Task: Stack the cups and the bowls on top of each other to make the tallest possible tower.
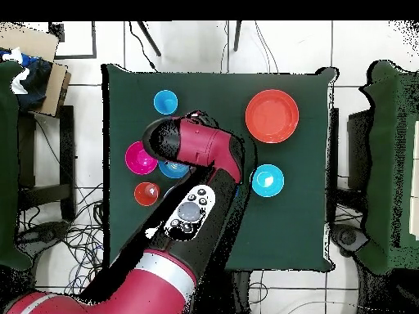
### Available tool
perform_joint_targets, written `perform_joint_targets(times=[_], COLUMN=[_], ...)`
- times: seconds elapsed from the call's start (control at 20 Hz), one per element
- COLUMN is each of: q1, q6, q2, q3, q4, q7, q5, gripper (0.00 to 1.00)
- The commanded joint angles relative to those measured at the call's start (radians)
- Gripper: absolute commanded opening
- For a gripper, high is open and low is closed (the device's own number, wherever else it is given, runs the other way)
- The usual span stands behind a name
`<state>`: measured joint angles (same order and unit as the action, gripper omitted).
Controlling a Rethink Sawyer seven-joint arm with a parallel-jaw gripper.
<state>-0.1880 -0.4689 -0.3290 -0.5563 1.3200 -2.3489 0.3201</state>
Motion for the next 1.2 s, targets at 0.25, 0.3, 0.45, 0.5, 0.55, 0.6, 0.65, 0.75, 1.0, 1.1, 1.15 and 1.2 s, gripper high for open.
perform_joint_targets(times=[0.25,0.3,0.45,0.5,0.55,0.6,0.65,0.75,1.0,1.1,1.15,1.2], q1=[-0.001,0.000,-0.002,-0.005,-0.001,0.004,0.011,0.016,0.055,0.061,0.064,0.064], q6=[-0.092,-0.110,-0.114,-0.113,-0.096,-0.080,-0.063,-0.044,0.041,0.053,0.050,0.039], q2=[0.007,0.012,0.031,0.047,0.060,0.073,0.083,0.092,0.143,0.159,0.163,0.167], q3=[0.074,0.071,0.066,0.063,0.063,0.063,0.069,0.073,0.104,0.106,0.103,0.097], q4=[0.024,0.005,-0.018,-0.033,-0.040,-0.047,-0.053,-0.055,-0.100,-0.121,-0.130,-0.141], q7=[-0.215,-0.216,-0.220,-0.226,-0.224,-0.221,-0.214,-0.205,-0.155,-0.147,-0.145,-0.146], q5=[0.062,0.066,0.078,0.085,0.090,0.095,0.095,0.100,0.106,0.107,0.107,0.107], gripper=[1.00,1.00,1.00,1.00,1.00,1.00,1.00,1.00,1.00,1.00,1.00,1.00])
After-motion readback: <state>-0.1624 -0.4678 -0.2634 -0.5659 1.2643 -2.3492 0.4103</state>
